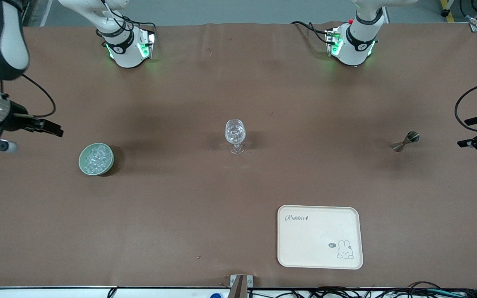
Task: Pour wine and add ice with both arms
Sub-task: 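Move the right gripper to the bowl while the left gripper reaches the jigger, then grasp the jigger with the left gripper while the right gripper lowers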
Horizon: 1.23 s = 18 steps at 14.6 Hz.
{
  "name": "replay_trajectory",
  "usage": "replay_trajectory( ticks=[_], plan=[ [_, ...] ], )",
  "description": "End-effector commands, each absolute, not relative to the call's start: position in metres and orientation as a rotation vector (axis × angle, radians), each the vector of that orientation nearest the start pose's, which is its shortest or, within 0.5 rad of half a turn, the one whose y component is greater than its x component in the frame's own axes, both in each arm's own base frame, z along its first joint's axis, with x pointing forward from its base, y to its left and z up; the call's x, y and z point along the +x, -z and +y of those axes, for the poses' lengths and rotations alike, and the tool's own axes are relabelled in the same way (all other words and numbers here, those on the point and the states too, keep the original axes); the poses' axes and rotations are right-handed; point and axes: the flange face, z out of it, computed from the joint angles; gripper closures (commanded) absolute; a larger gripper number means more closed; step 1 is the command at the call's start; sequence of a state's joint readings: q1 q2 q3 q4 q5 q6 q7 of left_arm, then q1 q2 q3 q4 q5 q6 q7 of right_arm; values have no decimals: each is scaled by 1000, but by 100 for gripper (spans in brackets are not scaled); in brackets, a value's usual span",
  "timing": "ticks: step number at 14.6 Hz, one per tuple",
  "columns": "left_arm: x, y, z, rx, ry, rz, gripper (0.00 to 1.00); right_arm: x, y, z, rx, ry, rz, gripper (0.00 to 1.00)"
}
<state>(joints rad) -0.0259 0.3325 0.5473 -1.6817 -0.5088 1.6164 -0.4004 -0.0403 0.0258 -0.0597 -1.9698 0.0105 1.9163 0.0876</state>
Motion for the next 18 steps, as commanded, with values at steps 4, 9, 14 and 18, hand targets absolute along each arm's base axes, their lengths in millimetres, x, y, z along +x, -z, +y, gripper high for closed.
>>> replay_trajectory(
  ticks=[4, 9, 14, 18],
  plan=[
    [553, -328, 260, -2830, -806, -2011, 0, 523, -352, -51, -3128, -7, 308, 6],
    [545, -251, 263, -2683, -1028, -2079, 0, 529, -283, -49, -3137, -12, 298, 15],
    [536, -205, 263, -2677, -1141, -2094, 0, 530, -252, -41, -3142, -21, 290, 45],
    [527, -176, 266, -2669, -1231, -2124, 0, 526, -240, -38, -3144, -28, 285, 46]
  ],
)
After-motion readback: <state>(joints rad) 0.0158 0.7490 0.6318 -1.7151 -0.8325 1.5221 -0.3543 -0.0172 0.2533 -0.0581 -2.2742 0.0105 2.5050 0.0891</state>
